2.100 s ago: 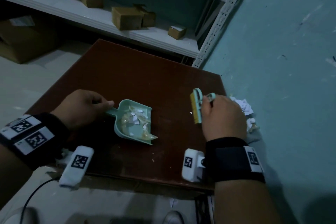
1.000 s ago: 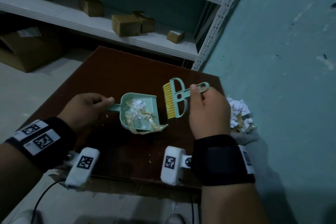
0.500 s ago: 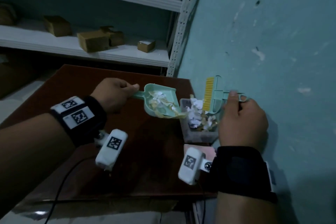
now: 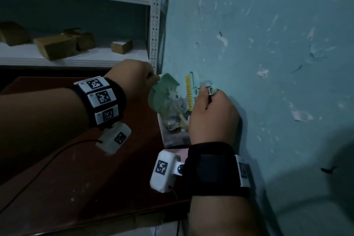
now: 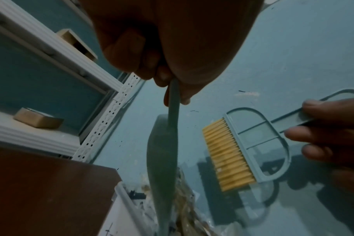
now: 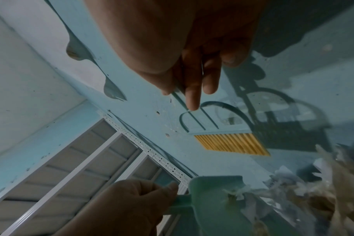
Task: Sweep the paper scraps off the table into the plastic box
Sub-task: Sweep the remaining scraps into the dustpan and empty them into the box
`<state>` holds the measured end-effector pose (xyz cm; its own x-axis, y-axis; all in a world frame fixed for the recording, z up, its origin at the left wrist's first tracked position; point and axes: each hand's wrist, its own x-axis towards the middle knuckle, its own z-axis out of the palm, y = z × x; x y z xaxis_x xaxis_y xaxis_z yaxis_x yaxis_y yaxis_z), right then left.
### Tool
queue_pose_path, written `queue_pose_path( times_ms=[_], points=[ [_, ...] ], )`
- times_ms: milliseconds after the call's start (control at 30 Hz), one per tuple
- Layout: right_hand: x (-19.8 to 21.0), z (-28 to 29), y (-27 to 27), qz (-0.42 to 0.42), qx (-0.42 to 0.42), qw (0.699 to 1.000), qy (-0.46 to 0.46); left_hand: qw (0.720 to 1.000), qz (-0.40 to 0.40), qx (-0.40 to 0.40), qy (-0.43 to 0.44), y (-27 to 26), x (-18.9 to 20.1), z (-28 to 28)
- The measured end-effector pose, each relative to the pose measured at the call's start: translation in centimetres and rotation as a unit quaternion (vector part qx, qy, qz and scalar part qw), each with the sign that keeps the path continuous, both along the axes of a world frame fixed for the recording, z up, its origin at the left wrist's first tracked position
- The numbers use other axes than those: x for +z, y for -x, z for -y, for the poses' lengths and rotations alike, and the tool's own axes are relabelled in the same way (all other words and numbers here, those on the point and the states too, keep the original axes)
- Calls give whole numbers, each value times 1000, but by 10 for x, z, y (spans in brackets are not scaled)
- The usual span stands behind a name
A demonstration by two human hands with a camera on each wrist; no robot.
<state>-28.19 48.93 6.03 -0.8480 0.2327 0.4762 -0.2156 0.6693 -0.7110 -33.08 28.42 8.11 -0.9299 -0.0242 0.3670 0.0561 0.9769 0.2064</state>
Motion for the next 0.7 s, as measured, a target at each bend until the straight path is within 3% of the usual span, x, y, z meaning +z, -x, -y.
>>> queue_pose_path(
  times_ms=[233, 600, 700],
  points=[
    [-1, 6, 0, 32, 6, 999, -6, 997, -49, -30, 48, -8, 0, -1],
    [-26, 8, 13, 179, -10, 983, -44, 998, -40, -31, 33, -17, -1, 3],
    [-26, 7, 13, 166, -16, 984, -60, 998, -51, -10, 26, -17, 3, 9]
  ],
)
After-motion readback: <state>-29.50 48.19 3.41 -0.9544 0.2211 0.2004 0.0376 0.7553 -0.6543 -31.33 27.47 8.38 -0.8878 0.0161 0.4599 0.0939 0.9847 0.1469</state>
